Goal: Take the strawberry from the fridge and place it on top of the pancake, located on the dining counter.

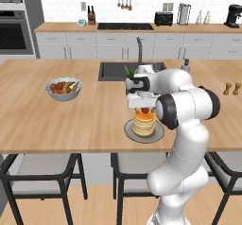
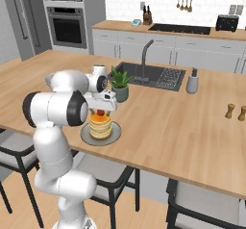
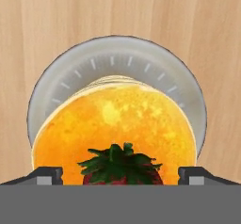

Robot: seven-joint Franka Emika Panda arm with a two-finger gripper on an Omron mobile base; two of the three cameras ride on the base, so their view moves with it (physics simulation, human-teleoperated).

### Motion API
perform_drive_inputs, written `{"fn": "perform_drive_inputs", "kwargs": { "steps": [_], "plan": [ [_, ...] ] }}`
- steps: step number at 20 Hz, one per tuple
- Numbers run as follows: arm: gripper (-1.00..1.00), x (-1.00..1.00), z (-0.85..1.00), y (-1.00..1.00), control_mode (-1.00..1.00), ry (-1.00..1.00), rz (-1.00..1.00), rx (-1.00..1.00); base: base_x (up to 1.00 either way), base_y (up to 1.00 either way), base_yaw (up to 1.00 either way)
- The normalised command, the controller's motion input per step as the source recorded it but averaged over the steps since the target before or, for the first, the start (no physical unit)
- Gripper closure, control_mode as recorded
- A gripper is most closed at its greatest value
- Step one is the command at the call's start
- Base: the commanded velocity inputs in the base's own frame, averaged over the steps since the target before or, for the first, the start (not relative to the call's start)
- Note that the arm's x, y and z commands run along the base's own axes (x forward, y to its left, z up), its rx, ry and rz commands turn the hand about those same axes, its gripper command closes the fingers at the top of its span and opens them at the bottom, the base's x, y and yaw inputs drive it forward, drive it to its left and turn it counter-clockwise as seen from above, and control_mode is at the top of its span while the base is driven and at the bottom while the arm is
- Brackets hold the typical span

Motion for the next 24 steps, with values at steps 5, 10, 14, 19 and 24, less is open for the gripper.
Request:
{"fn": "perform_drive_inputs", "kwargs": {
  "steps": [5, 10, 14, 19, 24],
  "plan": [
    [-1.0, -0.36, 0.17, 0.0, -1.0, -0.11, 0.0, 0.0, 0.0, 0.0, 0.0],
    [-1.0, -0.41, 0.33, -0.05, -1.0, -0.15, 0.0, 0.0, 0.0, 0.0, 0.0],
    [-1.0, -0.37, 0.29, 0.0, -1.0, -0.12, 0.0, 0.0, 0.0, 0.0, 0.0],
    [-1.0, -0.44, 0.1, 0.0, -1.0, -0.11, 0.0, 0.0, 0.0, 0.0, 0.0],
    [-1.0, -0.51, 0.17, -0.14, -1.0, -0.08, -0.01, 0.0, 0.0, 0.0, 0.0]
  ]
}}
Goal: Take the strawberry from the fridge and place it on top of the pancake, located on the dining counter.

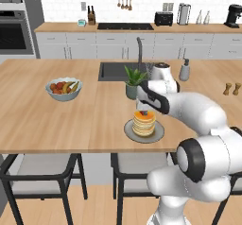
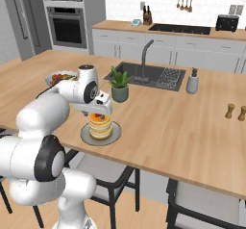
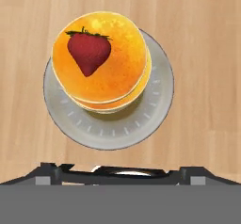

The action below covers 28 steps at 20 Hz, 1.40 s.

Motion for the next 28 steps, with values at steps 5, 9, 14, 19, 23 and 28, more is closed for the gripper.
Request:
{"fn": "perform_drive_inputs", "kwargs": {
  "steps": [5, 9, 14, 19, 23, 28],
  "plan": [
    [-1.0, -0.34, 0.45, -0.31, -1.0, -0.08, -0.03, 0.02, 0.0, 0.0, 0.0],
    [-1.0, -0.2, 0.53, -0.33, -1.0, -0.07, -0.04, 0.02, 0.0, 0.0, 0.0],
    [-1.0, -0.25, 0.57, -0.35, -1.0, -0.07, -0.04, 0.03, 0.0, 0.0, 0.0],
    [-1.0, -0.33, 0.56, -0.34, -1.0, -0.09, -0.04, 0.02, 0.0, 0.0, 0.0],
    [-1.0, -0.42, 0.47, -0.3, -1.0, -0.11, -0.02, 0.01, 0.0, 0.0, 0.0],
    [-1.0, -0.47, 0.43, -0.25, -1.0, -0.13, 0.0, 0.0, 0.0, 0.0, 0.0]
  ]
}}
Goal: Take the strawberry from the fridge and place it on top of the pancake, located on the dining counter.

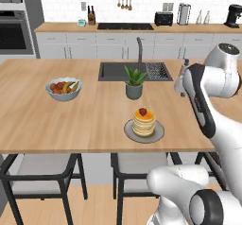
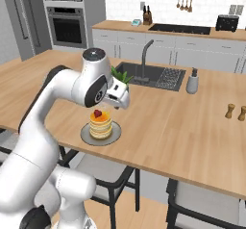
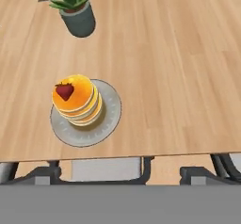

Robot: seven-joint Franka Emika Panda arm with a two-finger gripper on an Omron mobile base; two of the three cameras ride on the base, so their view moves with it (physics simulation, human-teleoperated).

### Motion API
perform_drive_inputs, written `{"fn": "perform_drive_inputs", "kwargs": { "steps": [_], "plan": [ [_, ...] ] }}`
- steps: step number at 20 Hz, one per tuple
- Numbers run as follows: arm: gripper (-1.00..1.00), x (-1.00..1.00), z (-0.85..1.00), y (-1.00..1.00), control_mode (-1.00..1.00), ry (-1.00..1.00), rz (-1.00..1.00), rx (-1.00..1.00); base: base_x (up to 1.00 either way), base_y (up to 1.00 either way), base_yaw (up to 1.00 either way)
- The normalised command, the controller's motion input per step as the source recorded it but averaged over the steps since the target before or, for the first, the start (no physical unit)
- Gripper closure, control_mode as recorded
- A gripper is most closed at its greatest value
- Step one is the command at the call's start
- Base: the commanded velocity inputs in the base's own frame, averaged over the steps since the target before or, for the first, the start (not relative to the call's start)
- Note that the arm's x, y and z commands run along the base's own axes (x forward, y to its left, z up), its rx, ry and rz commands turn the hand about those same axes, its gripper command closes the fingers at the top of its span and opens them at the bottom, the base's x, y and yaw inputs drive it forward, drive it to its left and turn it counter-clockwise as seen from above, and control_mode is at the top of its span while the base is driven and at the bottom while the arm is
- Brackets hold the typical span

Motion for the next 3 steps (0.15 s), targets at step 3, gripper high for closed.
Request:
{"fn": "perform_drive_inputs", "kwargs": {
  "steps": [3],
  "plan": [
    [-1.0, -0.49, 0.44, -0.22, -1.0, -0.14, 0.0, 0.0, 0.0, 0.0, 0.0]
  ]
}}
